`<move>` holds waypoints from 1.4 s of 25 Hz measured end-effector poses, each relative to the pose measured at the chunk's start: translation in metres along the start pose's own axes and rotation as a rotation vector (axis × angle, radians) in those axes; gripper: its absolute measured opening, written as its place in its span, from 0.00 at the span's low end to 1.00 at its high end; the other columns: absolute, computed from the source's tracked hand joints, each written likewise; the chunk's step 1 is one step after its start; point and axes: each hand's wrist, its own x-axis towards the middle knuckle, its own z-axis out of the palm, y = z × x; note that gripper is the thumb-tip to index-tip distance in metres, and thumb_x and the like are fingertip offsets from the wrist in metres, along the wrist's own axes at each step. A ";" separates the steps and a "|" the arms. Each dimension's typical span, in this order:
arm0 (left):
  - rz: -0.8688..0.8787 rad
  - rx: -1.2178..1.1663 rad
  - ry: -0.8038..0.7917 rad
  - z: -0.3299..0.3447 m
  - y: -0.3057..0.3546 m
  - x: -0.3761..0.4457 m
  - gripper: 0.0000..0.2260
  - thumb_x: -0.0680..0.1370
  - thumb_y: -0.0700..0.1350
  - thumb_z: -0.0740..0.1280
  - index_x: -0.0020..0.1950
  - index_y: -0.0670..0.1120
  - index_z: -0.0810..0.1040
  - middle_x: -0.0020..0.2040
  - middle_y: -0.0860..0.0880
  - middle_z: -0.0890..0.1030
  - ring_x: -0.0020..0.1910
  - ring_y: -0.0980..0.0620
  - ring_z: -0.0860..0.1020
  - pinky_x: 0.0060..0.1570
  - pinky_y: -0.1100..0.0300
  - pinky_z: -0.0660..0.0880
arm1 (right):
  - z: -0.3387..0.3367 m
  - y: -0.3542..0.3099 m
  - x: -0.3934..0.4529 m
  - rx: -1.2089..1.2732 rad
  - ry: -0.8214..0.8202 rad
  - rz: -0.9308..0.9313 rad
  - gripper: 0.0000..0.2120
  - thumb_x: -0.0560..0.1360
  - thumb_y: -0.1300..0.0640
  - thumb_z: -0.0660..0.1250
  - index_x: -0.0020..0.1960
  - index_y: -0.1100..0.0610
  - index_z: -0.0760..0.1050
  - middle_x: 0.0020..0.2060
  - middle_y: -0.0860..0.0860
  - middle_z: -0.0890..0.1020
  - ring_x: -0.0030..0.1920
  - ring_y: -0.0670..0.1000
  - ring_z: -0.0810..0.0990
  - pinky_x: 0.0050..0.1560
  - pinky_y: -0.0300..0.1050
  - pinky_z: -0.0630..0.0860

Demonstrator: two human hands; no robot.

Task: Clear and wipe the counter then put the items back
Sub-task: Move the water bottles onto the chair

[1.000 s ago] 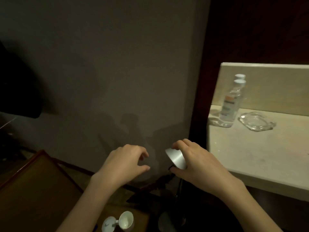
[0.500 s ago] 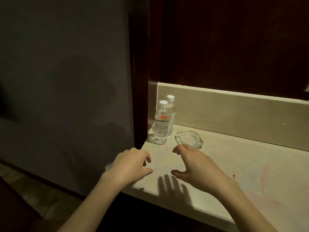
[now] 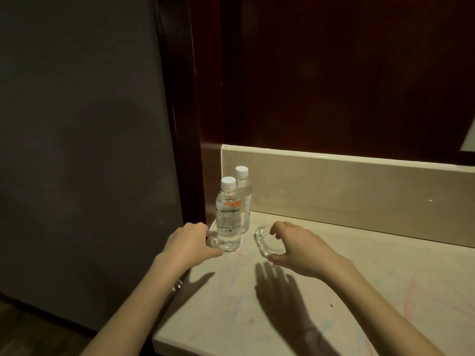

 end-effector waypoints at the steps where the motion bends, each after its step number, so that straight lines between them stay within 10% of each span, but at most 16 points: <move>1: -0.017 -0.050 0.021 0.004 -0.001 0.007 0.26 0.69 0.63 0.70 0.59 0.47 0.76 0.47 0.52 0.80 0.46 0.51 0.79 0.48 0.54 0.78 | 0.000 0.005 0.011 0.015 -0.012 0.005 0.23 0.74 0.47 0.66 0.65 0.54 0.66 0.62 0.50 0.74 0.61 0.53 0.73 0.53 0.46 0.70; 14: -0.173 -0.856 0.276 0.065 0.021 0.044 0.25 0.66 0.51 0.78 0.58 0.54 0.71 0.53 0.58 0.79 0.52 0.62 0.77 0.47 0.70 0.71 | 0.022 0.040 0.147 0.497 -0.015 -0.011 0.37 0.69 0.50 0.75 0.70 0.58 0.61 0.65 0.55 0.73 0.63 0.53 0.74 0.61 0.47 0.72; 24: -0.135 -0.875 0.326 0.084 0.019 0.046 0.30 0.67 0.50 0.78 0.65 0.53 0.69 0.56 0.56 0.80 0.54 0.62 0.79 0.57 0.59 0.77 | 0.049 0.035 0.179 0.799 -0.021 -0.188 0.34 0.60 0.44 0.78 0.61 0.50 0.69 0.55 0.45 0.80 0.53 0.44 0.80 0.57 0.50 0.77; 35: -0.076 -0.957 0.285 0.069 0.007 0.024 0.29 0.67 0.48 0.78 0.65 0.54 0.71 0.55 0.59 0.80 0.51 0.67 0.78 0.45 0.76 0.73 | 0.035 0.025 0.130 0.749 0.226 -0.103 0.25 0.65 0.54 0.77 0.56 0.54 0.68 0.47 0.45 0.80 0.48 0.44 0.79 0.47 0.41 0.76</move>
